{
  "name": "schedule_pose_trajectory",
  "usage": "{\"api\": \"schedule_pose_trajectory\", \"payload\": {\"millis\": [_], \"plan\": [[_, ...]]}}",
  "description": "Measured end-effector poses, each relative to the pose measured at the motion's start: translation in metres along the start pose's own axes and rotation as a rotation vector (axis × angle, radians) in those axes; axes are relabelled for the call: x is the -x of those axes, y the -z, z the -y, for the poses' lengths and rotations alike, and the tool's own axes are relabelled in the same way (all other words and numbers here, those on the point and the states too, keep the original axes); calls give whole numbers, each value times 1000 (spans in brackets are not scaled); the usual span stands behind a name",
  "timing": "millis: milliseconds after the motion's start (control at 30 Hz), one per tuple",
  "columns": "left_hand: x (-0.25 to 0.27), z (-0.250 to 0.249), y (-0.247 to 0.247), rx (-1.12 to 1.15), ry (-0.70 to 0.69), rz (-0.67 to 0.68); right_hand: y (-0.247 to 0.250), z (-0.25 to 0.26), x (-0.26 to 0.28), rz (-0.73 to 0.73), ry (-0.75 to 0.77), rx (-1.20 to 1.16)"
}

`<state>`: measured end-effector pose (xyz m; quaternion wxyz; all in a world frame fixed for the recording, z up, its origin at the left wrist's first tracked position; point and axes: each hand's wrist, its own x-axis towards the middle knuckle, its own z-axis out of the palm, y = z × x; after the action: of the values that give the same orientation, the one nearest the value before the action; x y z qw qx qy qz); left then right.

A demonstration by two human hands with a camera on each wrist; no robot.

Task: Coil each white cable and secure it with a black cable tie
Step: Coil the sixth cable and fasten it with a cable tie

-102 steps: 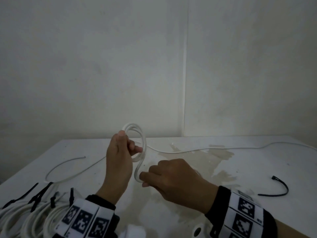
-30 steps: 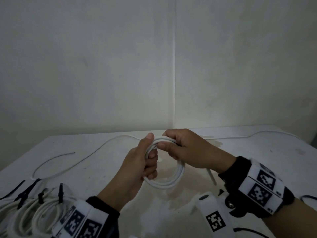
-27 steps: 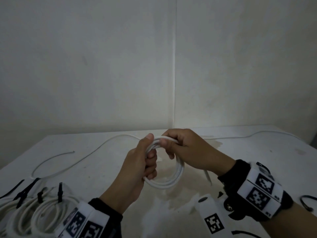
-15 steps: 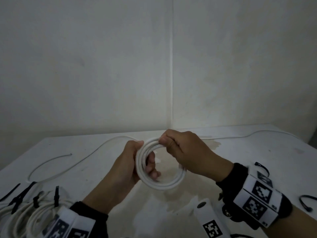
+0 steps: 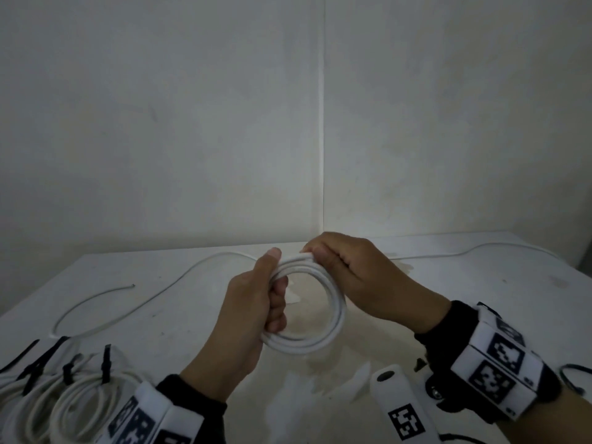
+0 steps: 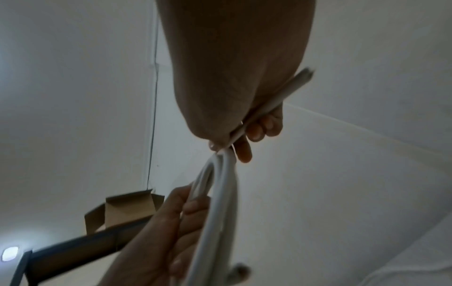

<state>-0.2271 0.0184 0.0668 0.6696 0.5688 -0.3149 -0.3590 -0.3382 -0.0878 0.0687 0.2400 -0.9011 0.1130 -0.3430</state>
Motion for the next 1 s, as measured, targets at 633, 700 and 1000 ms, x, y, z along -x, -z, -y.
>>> {"api": "schedule_pose_trajectory", "payload": {"millis": [633, 700, 1000], "plan": [[-7, 1, -1, 55, -112, -87, -15, 11, 11, -94, -346, -555], [-8, 2, -3, 55, -123, -82, -16, 10, 10, -120, -372, -622], [-9, 7, 1, 61, -140, -73, -17, 10, 14, 5, -427, -913]]}}
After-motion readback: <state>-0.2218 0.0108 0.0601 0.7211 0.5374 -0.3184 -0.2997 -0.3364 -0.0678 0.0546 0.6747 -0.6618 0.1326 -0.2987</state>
